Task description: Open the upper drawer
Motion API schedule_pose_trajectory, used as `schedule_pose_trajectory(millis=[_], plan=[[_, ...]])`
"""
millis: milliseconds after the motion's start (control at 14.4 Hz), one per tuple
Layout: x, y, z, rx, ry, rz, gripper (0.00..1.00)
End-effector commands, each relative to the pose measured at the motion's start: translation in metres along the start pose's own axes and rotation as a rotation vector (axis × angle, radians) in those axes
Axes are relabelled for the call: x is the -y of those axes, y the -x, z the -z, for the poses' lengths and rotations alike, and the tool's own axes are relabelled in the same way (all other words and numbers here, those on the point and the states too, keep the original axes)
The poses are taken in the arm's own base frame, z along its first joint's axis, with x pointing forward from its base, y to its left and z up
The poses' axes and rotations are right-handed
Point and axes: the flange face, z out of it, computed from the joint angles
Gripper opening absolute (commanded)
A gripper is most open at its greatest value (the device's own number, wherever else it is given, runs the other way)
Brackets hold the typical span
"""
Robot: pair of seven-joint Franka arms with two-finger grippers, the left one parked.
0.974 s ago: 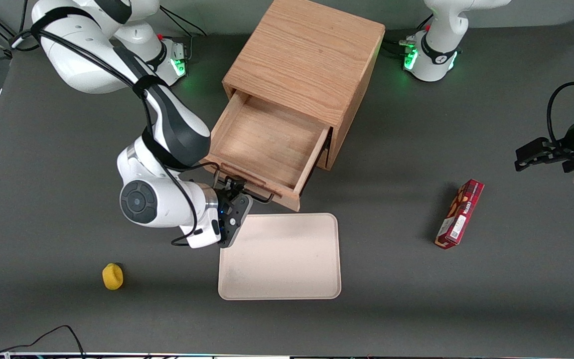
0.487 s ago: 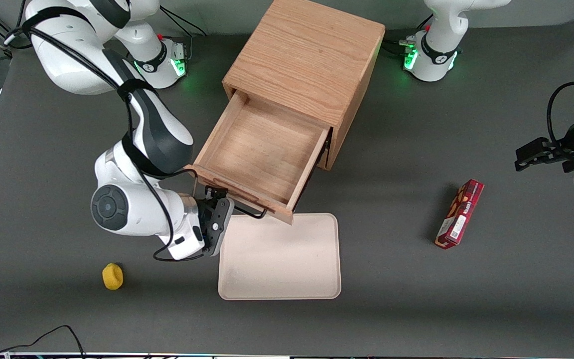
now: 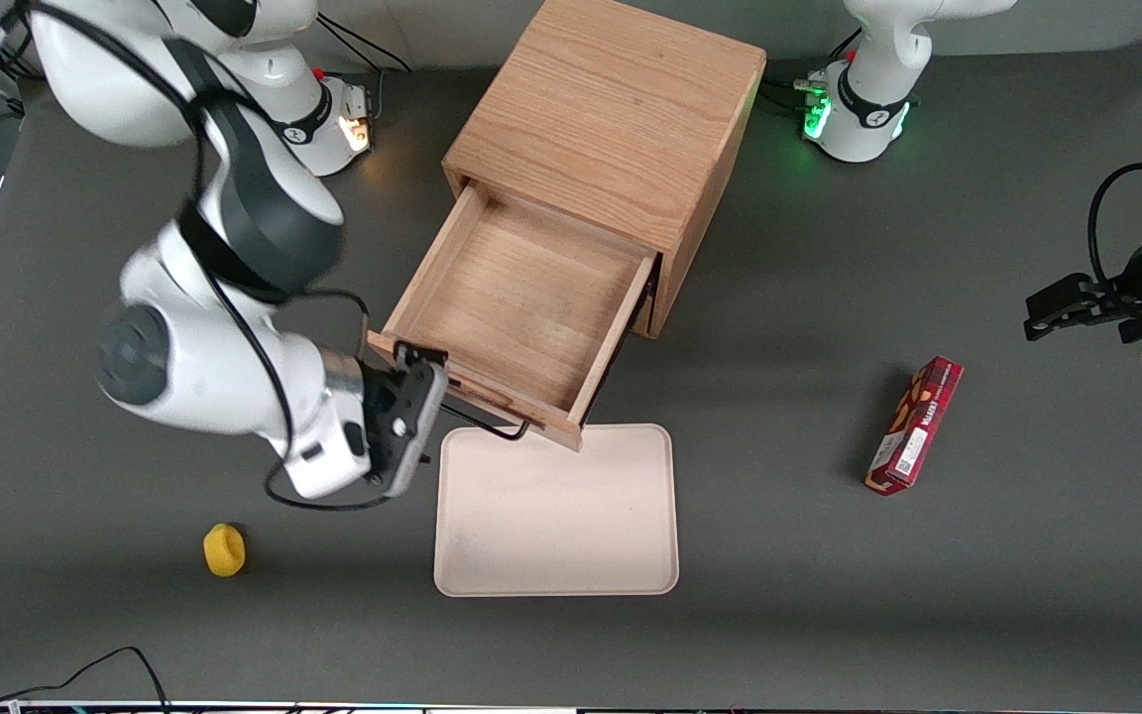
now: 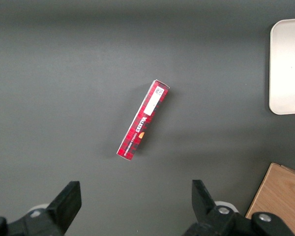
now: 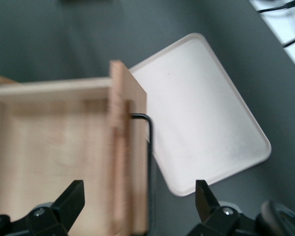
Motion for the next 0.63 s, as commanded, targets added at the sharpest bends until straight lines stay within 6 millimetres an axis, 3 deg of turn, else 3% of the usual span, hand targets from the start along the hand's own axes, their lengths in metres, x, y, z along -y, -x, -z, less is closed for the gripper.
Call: schedule_pose_trajectory(millis=[0, 139, 348, 557], plan=[[0.065, 0.020, 0.086, 0.048, 0.048, -0.200, 1.00], [0.054, 0.062, 0.120, 0.138, 0.075, -0.388, 1.00], [0.015, 0.139, 0.165, 0.250, 0.144, -0.611, 1.00], [-0.008, 0.208, 0.167, 0.355, 0.153, -0.825, 1.00]])
